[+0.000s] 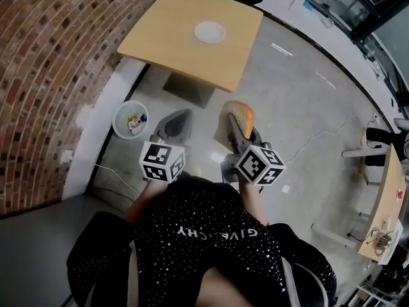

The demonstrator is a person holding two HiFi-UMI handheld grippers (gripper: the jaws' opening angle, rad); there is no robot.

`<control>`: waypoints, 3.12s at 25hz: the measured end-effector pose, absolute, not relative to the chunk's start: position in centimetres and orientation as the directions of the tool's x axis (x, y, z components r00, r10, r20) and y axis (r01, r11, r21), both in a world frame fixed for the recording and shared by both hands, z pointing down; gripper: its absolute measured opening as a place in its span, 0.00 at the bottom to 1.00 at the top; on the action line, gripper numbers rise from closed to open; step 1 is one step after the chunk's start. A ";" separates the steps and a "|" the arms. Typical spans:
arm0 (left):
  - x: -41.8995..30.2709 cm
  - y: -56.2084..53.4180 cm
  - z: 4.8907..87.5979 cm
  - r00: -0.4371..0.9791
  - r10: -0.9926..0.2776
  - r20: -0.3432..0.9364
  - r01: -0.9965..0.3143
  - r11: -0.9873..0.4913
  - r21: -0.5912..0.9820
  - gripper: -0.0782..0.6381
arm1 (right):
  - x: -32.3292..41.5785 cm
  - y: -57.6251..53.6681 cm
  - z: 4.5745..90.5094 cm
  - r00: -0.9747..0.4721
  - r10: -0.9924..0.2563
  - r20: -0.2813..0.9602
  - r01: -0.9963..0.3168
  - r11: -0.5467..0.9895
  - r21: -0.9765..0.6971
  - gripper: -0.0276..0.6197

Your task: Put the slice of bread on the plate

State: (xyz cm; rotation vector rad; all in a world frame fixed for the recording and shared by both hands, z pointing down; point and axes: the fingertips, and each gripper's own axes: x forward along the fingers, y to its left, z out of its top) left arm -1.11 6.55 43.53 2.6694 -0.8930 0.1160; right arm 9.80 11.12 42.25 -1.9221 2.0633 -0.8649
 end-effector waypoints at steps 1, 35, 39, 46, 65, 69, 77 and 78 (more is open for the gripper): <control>-1.1 6.4 43.4 0.799 -0.575 0.174 -0.601 -0.750 0.277 0.12 | 9.9 11.2 42.3 -0.137 -0.959 0.249 -0.849 -0.016 -0.529 0.20; 9.1 -14.9 44.5 0.838 -0.511 0.191 -0.544 -0.763 0.348 0.12 | 19.0 -10.4 43.1 -0.120 -0.938 0.325 -0.857 -0.068 -0.511 0.20; 10.3 -18.6 44.6 0.840 -0.504 0.201 -0.541 -0.759 0.363 0.12 | 20.1 -14.1 42.7 -0.118 -0.938 0.326 -0.858 -0.069 -0.510 0.20; 13.3 -24.5 44.5 0.854 -0.479 0.203 -0.520 -0.769 0.372 0.12 | 23.0 -19.5 42.5 -0.087 -0.940 0.330 -0.858 -0.098 -0.505 0.20; 16.4 -33.3 50.2 0.834 -0.441 0.331 -0.546 -0.748 0.378 0.12 | 27.6 -31.7 50.0 -0.236 -0.853 0.466 -0.743 -0.151 -0.652 0.20; 15.0 -34.1 50.7 0.808 -0.477 0.346 -0.586 -0.717 0.378 0.12 | 26.4 -34.7 52.4 -0.303 -0.799 0.519 -0.717 -0.168 -0.677 0.20; 13.3 -34.6 51.2 0.775 -0.524 0.354 -0.632 -0.647 0.427 0.12 | 22.3 -39.7 56.7 -0.413 -0.688 0.597 -0.724 -0.149 -0.673 0.20; 13.1 -34.7 51.2 0.772 -0.529 0.353 -0.636 -0.640 0.431 0.12 | 21.8 -40.1 57.0 -0.425 -0.677 0.600 -0.724 -0.143 -0.675 0.20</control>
